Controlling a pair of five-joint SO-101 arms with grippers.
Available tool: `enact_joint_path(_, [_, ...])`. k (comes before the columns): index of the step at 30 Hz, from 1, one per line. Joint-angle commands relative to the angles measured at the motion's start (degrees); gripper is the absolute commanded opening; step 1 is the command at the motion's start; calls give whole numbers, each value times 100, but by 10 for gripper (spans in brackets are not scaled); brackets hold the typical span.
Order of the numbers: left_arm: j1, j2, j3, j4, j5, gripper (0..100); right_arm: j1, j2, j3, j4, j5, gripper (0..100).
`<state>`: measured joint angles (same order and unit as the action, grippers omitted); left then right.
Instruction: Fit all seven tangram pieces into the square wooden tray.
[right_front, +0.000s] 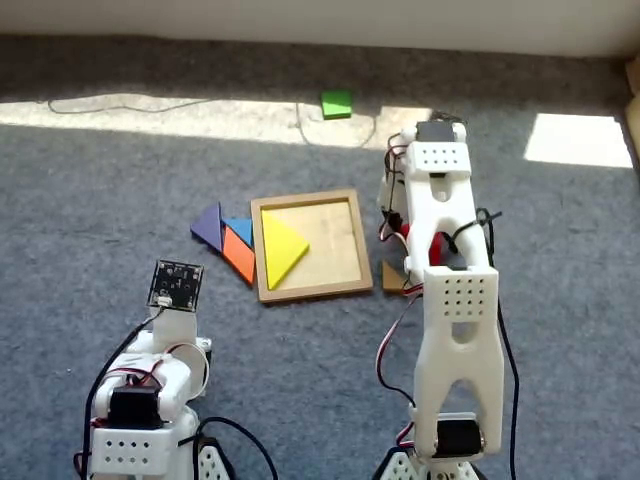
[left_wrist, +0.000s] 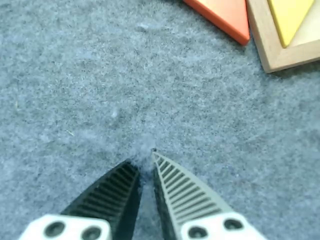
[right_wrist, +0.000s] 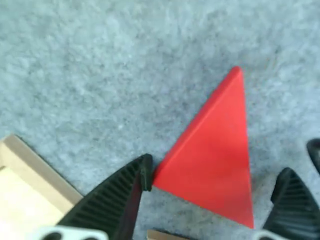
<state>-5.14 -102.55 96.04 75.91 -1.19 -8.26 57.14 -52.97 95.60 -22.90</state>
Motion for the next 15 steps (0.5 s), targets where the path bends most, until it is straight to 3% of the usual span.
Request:
enact_joint_path(1, [-48, -127, 119, 18, -18, 6, -189, -57, -163, 251, 352, 365])
enact_joint_path(15, [-48, -127, 119, 18, -18, 6, -171, -57, -163, 312, 536, 364])
